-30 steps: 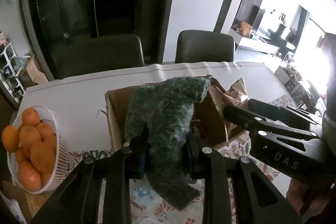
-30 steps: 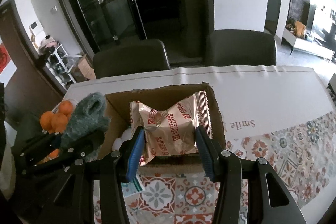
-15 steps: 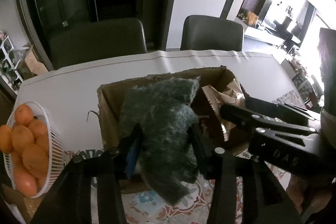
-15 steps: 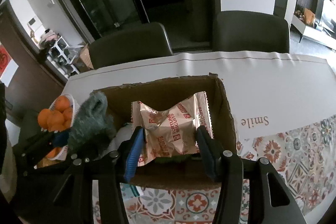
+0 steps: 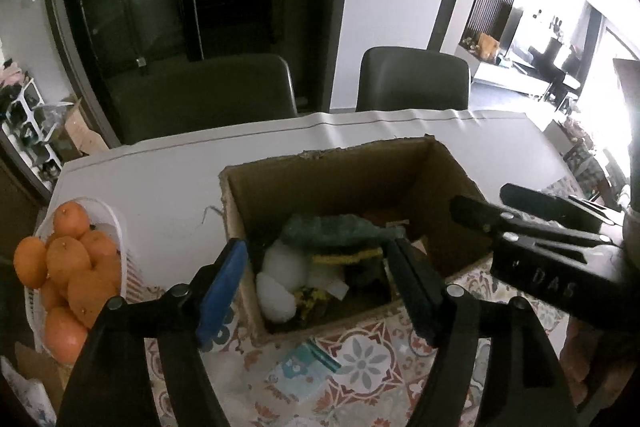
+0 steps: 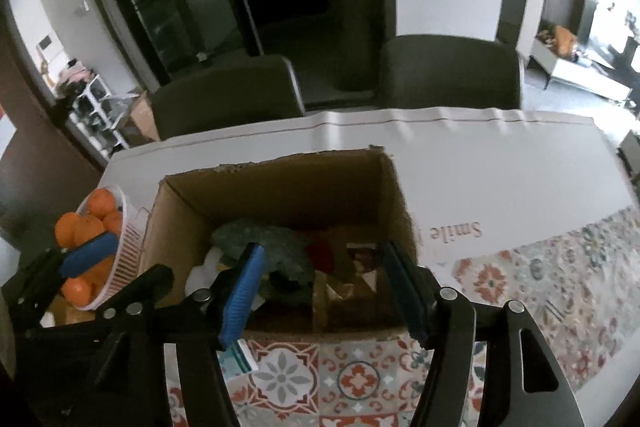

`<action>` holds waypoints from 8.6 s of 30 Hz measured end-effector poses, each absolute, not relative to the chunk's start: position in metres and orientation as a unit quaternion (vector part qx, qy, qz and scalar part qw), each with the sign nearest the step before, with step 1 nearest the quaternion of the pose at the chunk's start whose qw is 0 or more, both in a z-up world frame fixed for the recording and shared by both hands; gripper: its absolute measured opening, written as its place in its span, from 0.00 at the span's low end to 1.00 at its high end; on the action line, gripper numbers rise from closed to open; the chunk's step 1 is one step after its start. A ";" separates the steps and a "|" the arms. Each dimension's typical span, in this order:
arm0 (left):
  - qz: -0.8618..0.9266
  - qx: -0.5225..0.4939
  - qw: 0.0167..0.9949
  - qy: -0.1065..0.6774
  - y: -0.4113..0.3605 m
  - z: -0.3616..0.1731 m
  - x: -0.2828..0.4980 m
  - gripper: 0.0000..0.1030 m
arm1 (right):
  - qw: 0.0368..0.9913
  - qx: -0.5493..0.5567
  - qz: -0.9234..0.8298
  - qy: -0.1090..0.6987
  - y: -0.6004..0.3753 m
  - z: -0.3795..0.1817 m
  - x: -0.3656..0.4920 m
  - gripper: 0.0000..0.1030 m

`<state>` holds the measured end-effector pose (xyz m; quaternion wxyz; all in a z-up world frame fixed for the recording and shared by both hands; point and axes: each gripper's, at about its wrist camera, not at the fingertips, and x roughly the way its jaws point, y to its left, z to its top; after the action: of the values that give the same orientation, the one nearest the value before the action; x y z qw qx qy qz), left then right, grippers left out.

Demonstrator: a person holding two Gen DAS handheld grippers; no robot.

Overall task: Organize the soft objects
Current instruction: 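Move the left gripper to the blue cartoon tissue pack and grasp it, then hold the tissue pack in the left gripper while the right gripper grasps the pink candy bar, then carry the tissue pack and pink candy bar over the cardboard box with both grippers, then open both grippers to drop the tissue pack and candy bar into the box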

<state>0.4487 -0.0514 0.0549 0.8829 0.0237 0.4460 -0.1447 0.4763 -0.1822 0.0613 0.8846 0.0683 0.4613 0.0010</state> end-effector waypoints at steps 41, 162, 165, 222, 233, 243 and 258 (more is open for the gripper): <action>-0.223 0.077 0.849 0.472 -0.013 -0.019 0.359 0.71 | 0.874 0.083 -0.060 0.474 -0.129 -0.003 0.353 0.66; -0.064 0.005 0.838 0.542 -0.077 -0.117 0.204 0.51 | 0.755 -0.092 0.143 0.633 -0.186 -0.131 0.270 0.22; -0.064 0.005 0.838 0.541 -0.074 -0.118 0.204 0.51 | 0.768 -0.052 0.133 0.625 -0.192 -0.130 0.266 0.22; -0.116 0.021 0.925 0.360 -0.029 0.068 0.324 0.51 | 0.912 0.089 0.050 0.396 -0.170 0.071 0.336 0.22; -0.124 0.030 0.916 0.382 -0.035 0.082 0.370 0.51 | 0.901 0.089 0.068 0.419 -0.172 0.086 0.393 0.22; -0.124 0.048 0.897 0.421 -0.044 0.077 0.420 0.51 | 0.884 0.046 0.076 0.459 -0.174 0.086 0.454 0.22; -0.119 0.051 0.873 0.471 -0.057 0.046 0.475 0.52 | 0.863 0.162 0.042 0.477 -0.201 0.045 0.503 0.22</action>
<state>0.4755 -0.0575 0.0463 0.8726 0.0511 0.4710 -0.1190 0.5034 -0.2015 0.0451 0.8627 0.1625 0.4769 0.0425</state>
